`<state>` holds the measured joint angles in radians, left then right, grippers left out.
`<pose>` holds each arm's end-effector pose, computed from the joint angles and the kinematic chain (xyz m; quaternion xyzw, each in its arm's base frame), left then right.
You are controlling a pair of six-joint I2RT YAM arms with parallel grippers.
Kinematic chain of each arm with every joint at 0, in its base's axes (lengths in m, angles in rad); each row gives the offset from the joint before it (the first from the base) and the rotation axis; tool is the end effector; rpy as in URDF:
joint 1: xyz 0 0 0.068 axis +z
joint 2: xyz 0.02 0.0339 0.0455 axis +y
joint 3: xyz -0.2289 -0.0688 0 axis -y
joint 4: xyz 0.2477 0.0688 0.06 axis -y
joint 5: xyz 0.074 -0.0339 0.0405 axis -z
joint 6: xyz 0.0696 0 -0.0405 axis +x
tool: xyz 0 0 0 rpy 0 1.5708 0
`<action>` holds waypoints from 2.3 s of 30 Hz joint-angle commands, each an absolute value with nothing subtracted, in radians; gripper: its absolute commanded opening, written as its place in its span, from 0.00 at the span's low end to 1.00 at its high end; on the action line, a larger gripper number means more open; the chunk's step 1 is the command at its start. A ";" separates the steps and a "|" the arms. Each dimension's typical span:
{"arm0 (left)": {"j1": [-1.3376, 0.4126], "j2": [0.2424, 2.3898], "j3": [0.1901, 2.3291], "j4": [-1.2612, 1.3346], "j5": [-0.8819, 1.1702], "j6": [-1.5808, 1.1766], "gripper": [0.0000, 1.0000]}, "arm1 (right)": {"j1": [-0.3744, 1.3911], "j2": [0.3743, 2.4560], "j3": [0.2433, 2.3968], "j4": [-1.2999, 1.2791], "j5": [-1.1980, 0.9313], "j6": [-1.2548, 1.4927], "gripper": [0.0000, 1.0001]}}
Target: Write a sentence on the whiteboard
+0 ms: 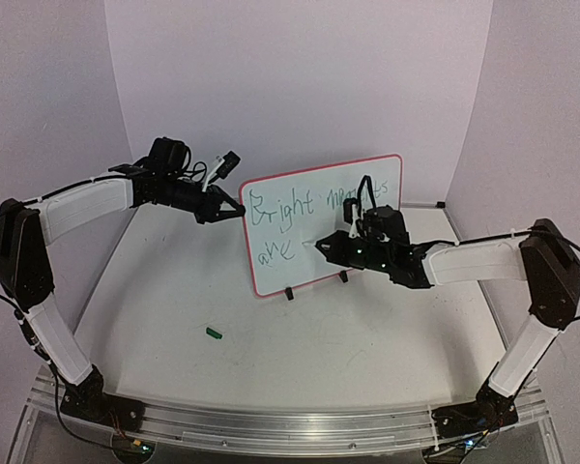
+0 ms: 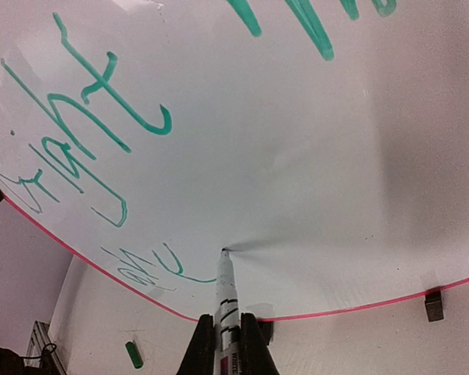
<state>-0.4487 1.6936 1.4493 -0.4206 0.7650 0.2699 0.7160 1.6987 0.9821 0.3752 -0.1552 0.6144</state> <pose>0.3401 -0.2172 0.2623 0.4462 0.7235 -0.3705 0.3744 0.3022 0.2772 0.1753 -0.0860 0.8112 0.4047 0.4133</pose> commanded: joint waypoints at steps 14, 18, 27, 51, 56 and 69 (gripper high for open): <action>-0.469 1.713 1.465 -0.498 0.781 0.283 0.00 | 0.709 1.762 1.047 0.410 -0.215 0.594 0.00; -0.469 1.712 1.465 -0.498 0.781 0.283 0.00 | 0.709 1.776 1.034 0.396 -0.210 0.593 0.00; -0.470 1.714 1.464 -0.497 0.781 0.283 0.00 | 0.708 1.752 1.012 0.377 -0.157 0.594 0.00; -0.469 1.716 1.466 -0.496 0.787 0.281 0.00 | 0.700 1.647 1.104 0.336 -0.108 0.558 0.00; -0.469 1.717 1.466 -0.496 0.787 0.280 0.00 | 0.698 1.669 1.098 0.336 -0.124 0.562 0.00; -0.470 1.715 1.466 -0.496 0.785 0.281 0.00 | 0.698 1.728 1.036 0.337 -0.170 0.593 0.00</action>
